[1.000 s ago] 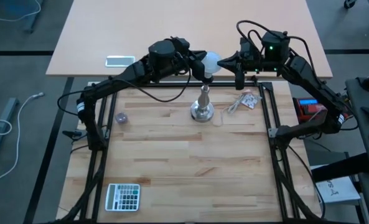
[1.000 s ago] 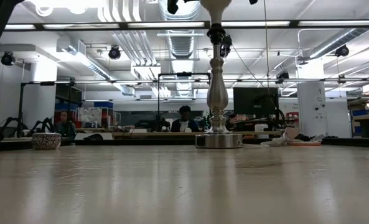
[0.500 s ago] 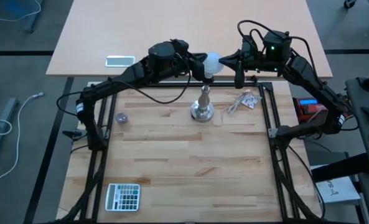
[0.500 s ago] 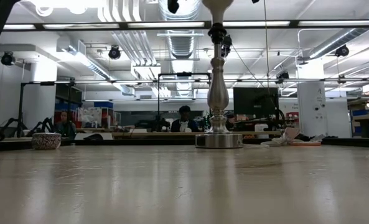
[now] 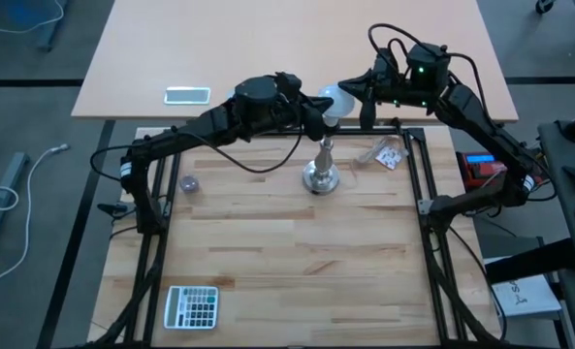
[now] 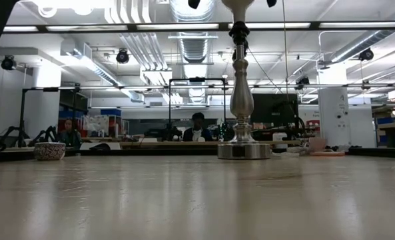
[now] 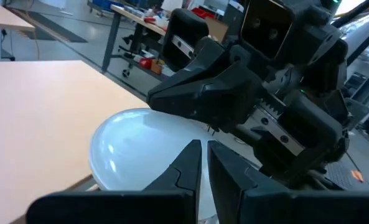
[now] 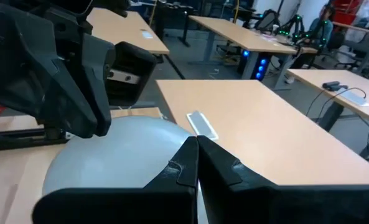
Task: Screw lightbulb
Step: Remove the lightbulb from the lamp
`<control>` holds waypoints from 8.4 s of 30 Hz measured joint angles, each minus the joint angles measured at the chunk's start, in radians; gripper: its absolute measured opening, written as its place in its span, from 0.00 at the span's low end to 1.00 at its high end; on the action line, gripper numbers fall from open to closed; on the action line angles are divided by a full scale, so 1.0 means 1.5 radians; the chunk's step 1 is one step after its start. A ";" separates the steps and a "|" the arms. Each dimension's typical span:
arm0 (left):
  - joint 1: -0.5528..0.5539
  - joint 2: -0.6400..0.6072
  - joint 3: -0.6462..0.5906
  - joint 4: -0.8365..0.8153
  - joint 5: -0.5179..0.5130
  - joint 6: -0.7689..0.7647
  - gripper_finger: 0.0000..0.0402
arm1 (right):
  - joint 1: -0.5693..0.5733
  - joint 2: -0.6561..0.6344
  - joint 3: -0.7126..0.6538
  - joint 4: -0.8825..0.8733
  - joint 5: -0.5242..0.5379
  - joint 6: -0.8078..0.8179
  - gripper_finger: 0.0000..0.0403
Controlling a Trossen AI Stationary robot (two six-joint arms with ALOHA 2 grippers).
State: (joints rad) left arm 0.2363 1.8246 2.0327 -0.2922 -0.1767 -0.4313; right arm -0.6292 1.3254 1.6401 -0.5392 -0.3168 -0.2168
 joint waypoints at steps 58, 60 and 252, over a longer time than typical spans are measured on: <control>0.037 -0.026 -0.037 -0.005 0.021 0.039 0.05 | 0.000 -0.059 -0.024 -0.099 -0.078 -0.067 0.00; 0.036 -0.030 -0.037 -0.016 0.021 0.027 0.05 | 0.000 -0.056 -0.024 -0.095 -0.078 -0.073 0.00; -0.036 -0.003 0.073 -0.050 -0.045 -0.037 0.05 | -0.003 -0.069 -0.017 -0.070 -0.063 -0.042 0.00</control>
State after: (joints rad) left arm 0.1822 1.8205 2.1415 -0.3675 -0.2443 -0.4870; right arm -0.6331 1.2224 1.6147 -0.6445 -0.4106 -0.2802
